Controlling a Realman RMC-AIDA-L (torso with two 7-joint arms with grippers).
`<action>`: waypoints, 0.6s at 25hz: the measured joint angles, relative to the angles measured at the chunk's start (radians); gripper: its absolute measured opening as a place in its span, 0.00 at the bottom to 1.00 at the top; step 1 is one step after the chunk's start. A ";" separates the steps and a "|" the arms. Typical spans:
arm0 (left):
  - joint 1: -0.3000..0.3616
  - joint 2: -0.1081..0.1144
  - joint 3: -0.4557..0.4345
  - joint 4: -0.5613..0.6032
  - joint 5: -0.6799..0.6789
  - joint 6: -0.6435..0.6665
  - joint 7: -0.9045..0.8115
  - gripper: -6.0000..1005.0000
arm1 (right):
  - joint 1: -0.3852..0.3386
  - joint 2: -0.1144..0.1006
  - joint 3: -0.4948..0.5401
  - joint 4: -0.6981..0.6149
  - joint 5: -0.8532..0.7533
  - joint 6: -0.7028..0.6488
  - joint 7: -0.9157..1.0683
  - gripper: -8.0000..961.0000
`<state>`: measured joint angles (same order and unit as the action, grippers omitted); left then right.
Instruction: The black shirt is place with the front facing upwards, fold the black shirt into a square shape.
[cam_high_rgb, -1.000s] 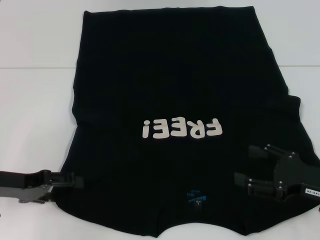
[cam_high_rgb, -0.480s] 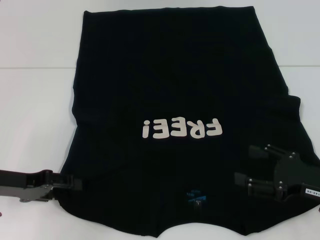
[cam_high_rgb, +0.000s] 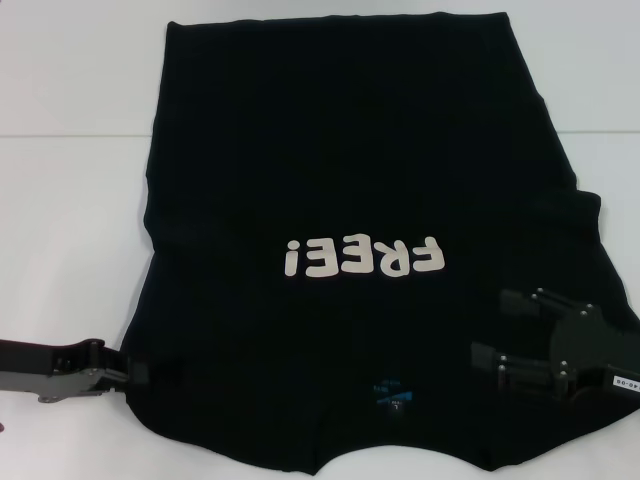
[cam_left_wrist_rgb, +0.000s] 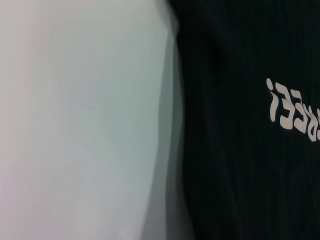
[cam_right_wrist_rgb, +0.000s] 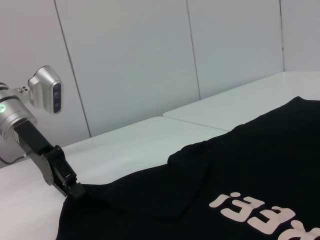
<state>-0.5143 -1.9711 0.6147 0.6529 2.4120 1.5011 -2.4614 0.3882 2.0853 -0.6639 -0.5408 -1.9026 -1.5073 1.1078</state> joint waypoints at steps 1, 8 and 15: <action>0.000 0.000 0.000 0.000 0.000 -0.001 0.000 0.52 | 0.000 -0.001 0.000 0.000 0.000 -0.001 0.005 0.96; 0.002 0.003 0.002 -0.003 0.000 -0.003 0.002 0.20 | 0.000 -0.011 0.003 -0.013 0.002 -0.005 0.054 0.96; 0.003 0.004 -0.007 -0.002 -0.011 0.004 0.035 0.00 | -0.001 -0.041 -0.001 -0.263 -0.077 -0.064 0.549 0.96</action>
<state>-0.5108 -1.9668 0.6079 0.6506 2.4012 1.5054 -2.4267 0.3871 2.0439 -0.6653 -0.8041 -1.9795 -1.5713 1.6572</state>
